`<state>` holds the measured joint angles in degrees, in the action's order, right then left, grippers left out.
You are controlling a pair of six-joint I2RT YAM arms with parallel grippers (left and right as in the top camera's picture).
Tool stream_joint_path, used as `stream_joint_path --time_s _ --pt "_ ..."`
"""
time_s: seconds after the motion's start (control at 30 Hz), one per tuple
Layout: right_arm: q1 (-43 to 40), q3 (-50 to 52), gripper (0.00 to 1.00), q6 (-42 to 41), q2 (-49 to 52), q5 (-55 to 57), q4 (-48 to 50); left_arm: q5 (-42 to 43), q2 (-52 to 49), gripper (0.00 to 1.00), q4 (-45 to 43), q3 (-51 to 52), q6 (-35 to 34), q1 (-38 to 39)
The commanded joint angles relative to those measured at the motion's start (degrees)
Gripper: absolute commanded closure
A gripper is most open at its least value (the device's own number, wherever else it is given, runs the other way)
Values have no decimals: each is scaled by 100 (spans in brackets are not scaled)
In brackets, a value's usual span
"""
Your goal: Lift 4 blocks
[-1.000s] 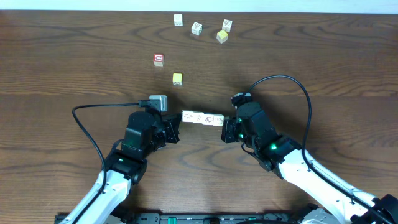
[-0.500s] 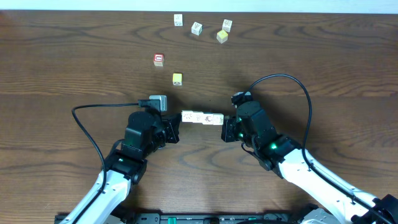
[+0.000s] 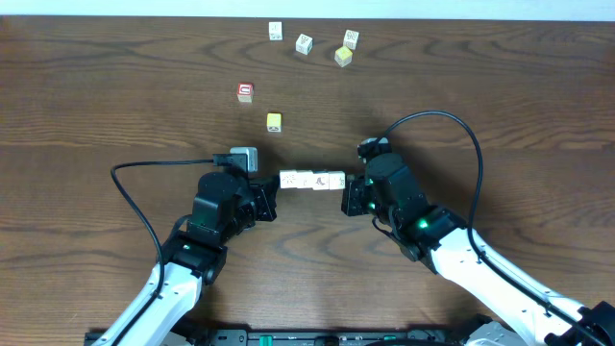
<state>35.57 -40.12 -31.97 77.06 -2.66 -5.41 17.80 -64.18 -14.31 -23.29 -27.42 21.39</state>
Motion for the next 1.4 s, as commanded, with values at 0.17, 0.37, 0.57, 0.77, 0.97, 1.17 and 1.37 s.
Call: stream_joint_path --time_s 0.17,0.37,0.57,0.77,0.97,1.17,1.37 --pt "343 -483 99 140 -186 -1390 140 1137 33 93 -81 -214 -79 221" --pt "343 -483 99 138 -184 -1373 131 1137 33 93 -83 -214 -79 221" --pt "343 -483 99 140 -184 -1296 -7 1137 33 93 -83 -214 -81 221" --pt "352 -483 99 140 -184 -1276 -74 1139 50 93 -83 -221 -103 221" --pt "352 -483 99 140 -184 -1263 -74 1134 199 93 -81 -282 -98 221" --pt "352 -483 99 138 -184 -1263 -74 1137 212 93 -76 -289 -98 221" --pt "352 -483 99 140 -184 -1263 -74 1134 212 93 -76 -289 -96 221"
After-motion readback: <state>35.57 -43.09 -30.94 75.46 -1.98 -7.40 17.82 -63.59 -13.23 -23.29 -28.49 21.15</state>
